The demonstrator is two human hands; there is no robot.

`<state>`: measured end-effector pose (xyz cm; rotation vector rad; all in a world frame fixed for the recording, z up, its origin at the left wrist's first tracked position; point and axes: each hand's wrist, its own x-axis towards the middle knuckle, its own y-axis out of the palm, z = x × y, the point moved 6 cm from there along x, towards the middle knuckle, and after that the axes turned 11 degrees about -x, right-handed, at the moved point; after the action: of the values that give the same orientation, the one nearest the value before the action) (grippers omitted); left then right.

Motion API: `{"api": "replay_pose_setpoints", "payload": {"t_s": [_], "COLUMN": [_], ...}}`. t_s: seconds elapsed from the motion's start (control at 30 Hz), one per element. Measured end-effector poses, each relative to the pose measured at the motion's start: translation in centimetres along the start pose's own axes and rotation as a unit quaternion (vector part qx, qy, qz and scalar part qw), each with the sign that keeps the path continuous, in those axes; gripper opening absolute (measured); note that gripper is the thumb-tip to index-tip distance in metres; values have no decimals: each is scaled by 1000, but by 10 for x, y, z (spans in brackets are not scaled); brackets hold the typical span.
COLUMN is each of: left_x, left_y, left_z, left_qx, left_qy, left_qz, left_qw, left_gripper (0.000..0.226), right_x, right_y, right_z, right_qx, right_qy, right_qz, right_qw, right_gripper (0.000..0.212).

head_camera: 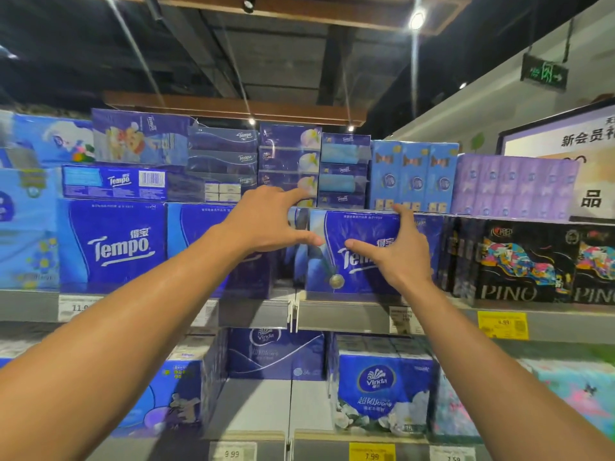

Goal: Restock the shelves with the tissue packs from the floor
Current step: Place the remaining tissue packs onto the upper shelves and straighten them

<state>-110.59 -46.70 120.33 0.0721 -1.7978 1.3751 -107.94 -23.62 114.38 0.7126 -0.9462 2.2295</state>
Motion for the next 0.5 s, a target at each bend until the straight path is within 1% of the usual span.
{"api": "replay_pose_setpoints", "payload": {"t_s": [0.13,0.33,0.5], "left_x": [-3,-4,-4], "left_y": [-1,0,-5], "left_z": [1,4,6], "left_qx": [-9,-8,-30], "left_qy": [5,15,24], "left_qz": [-15,-34,-40], "left_qw": [1000,999,998], "left_gripper": [97,95,82], "right_x": [-8,-12,-11], "right_y": [7,8,30], "right_z": [9,11,21], "right_qx": [-1,26,21], "right_qy": [11,19,-4], "right_qz": [25,40,48], "right_qw": [1000,999,999], "right_gripper": [127,119,119]}}
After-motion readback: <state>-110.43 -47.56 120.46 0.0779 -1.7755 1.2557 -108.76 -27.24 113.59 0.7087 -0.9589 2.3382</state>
